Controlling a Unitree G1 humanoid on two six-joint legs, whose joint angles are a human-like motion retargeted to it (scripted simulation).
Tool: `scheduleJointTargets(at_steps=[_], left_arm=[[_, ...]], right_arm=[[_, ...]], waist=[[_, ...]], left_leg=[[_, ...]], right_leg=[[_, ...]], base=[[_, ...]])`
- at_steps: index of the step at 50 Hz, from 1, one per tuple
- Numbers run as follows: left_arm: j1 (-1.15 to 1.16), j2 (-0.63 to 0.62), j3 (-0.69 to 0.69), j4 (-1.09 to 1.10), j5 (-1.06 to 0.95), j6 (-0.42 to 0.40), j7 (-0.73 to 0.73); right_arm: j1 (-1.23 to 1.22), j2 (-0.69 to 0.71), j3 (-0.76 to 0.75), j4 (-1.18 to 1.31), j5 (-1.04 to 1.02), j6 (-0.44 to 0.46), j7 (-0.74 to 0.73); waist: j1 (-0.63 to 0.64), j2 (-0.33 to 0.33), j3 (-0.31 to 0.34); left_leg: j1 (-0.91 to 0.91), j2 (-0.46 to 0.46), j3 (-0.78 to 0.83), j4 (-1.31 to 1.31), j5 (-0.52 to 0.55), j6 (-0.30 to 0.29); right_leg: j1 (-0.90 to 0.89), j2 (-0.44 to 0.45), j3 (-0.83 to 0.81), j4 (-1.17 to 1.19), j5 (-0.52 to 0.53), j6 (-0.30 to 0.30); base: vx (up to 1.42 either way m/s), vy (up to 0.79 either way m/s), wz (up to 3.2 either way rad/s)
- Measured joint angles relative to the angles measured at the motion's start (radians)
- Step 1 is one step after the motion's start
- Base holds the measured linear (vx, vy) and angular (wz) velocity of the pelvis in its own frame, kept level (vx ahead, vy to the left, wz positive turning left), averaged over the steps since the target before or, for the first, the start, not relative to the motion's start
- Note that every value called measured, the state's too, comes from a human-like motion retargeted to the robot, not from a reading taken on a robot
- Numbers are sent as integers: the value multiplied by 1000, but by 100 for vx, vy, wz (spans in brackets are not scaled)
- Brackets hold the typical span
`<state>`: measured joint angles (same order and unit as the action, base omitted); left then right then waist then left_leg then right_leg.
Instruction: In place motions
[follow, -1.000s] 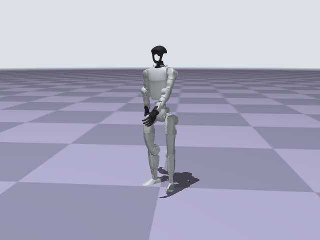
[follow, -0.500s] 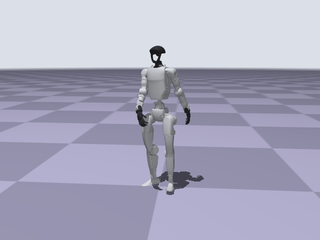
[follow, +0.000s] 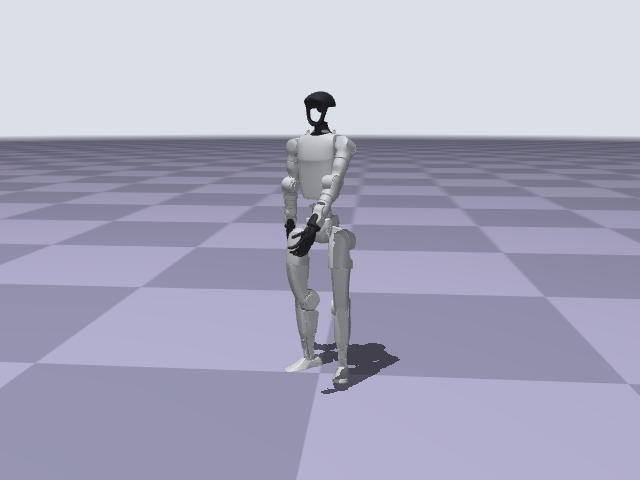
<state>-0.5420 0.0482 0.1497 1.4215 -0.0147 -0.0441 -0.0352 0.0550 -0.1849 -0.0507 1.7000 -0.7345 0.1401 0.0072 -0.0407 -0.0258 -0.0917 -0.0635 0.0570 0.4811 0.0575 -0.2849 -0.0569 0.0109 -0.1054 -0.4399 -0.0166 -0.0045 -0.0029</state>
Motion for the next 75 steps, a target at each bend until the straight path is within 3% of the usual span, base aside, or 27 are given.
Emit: scheduleJointTargets(at_steps=[5,10,15,18,24,30,35,40,50,59,65,68,72,75], left_arm=[[-51,-5,-35,-111,47,-40,6],[17,6,-54,-85,85,-34,-5],[193,18,-22,74,76,-27,-3],[332,41,63,226,88,-2,19],[761,57,204,279,69,157,12],[985,62,310,279,143,167,-66],[947,103,300,279,119,174,-56],[733,133,239,279,116,127,-74],[452,52,115,62,47,54,-106],[391,60,-24,-17,142,29,-110],[411,68,-5,151,148,34,-77],[431,85,45,269,123,79,-93],[484,99,96,279,88,141,-81],[507,106,123,279,75,126,-65]], right_arm=[[139,-76,-151,0,117,-86,-99],[197,-102,-172,0,234,-32,-167],[117,-59,-90,0,223,-9,-157],[-9,-5,0,0,160,-21,-102],[-263,156,167,-155,78,-85,170],[-374,262,309,-438,187,-170,350],[-413,259,356,-549,182,-251,340],[-369,230,321,-565,163,-273,331],[-247,177,198,-283,53,-173,230],[-110,50,65,-18,-74,27,88],[-22,-6,-31,-11,-49,36,40],[-6,-20,-70,-15,-23,35,14],[-4,-18,-97,-44,4,23,30],[-2,-6,-104,-89,17,5,54]], waist=[[14,3,5],[25,10,4],[48,18,-2],[52,22,-7],[23,38,-2],[16,48,-2],[32,35,-4],[59,22,-4],[58,4,-22],[60,2,-30],[59,3,-27],[51,0,-17],[46,-5,3],[49,-7,13]], left_leg=[[-8,-1,-2,4,-4,-2],[-11,-3,-8,3,-5,-2],[-2,-4,-4,-5,-4,-2],[10,1,9,-10,-5,-6],[48,19,59,-30,-8,-17],[58,32,82,-35,-6,-24],[45,28,56,-26,-1,-21],[21,17,16,-11,4,-14],[-10,-3,-33,9,5,-3],[-12,-32,-49,10,-6,7],[-1,-48,-42,5,-18,15],[9,-58,-36,2,-24,20],[25,-72,-28,-3,-31,27],[37,-81,-20,-10,-36,32]], right_leg=[[-10,-4,8,0,2,-5],[-5,-6,-7,-1,-5,-5],[-3,-2,-12,0,-8,-4],[-9,3,3,3,-6,-5],[-31,24,62,16,3,-9],[-44,36,87,22,8,-7],[-26,27,50,16,2,-3],[-2,13,-1,7,-5,3],[31,-4,-66,-10,-13,16],[43,-23,-79,-17,-15,29],[40,-35,-58,-12,-12,39],[40,-42,-46,-7,-10,43],[42,-51,-33,0,-7,47],[40,-57,-21,5,-3,53]], base=[[-1,0,-8],[0,0,0],[0,0,0],[4,-2,-25],[7,-2,-48],[2,1,-19],[-3,0,37],[-4,3,51],[2,3,31],[5,6,7],[4,4,-13],[6,4,-18],[7,5,-15],[9,7,-20]])
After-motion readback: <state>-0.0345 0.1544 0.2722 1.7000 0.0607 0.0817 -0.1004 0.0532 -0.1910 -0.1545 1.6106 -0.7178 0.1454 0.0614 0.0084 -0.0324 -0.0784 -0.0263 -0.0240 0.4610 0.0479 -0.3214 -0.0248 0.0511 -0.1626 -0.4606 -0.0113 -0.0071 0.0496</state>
